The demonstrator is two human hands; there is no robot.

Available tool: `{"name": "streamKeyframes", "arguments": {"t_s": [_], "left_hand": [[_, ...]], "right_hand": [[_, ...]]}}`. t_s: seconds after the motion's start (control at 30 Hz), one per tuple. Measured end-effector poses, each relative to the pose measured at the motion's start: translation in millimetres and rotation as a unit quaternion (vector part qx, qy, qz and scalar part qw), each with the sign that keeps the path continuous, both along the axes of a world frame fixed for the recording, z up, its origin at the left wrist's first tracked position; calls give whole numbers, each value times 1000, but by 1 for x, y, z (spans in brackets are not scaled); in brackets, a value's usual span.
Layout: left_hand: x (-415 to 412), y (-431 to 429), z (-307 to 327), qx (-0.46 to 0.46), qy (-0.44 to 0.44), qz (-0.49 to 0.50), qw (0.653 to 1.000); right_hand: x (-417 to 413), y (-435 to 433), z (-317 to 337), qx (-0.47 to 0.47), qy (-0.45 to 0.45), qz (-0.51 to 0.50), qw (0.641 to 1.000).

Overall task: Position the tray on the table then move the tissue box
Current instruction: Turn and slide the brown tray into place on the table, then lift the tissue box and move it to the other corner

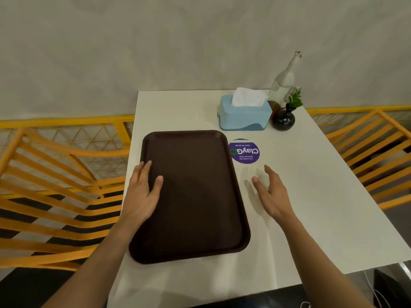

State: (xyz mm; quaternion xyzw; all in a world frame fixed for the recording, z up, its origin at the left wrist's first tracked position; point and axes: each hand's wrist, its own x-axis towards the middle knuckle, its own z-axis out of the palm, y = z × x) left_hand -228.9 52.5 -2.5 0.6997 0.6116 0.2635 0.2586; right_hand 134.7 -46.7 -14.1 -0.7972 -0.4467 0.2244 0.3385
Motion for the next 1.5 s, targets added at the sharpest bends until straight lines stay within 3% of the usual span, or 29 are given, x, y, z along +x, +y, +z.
{"name": "streamKeyframes", "arguments": {"t_s": [0.17,0.47,0.63,0.87,1.03,1.17,1.5], "left_hand": [[82,24,18,23,-32,-15,999],[250,101,50,67,-84,-12,994],[304,152,48,37,-76,7,996],[321,194,32,-53,-79,-3,995],[320,202,19,-43,-132,-11,990],[323,204,15,-30,-138,-4,990],[316,208,24,-44,-166,-8,985]], "right_hand": [[48,38,8,0,-17,14,1000],[121,158,45,126,-54,78,988],[151,211,50,120,-51,138,982],[156,232,28,140,21,182,973],[155,235,11,168,70,156,971],[153,236,-4,134,73,137,979],[140,239,-1,148,64,114,980]]}}
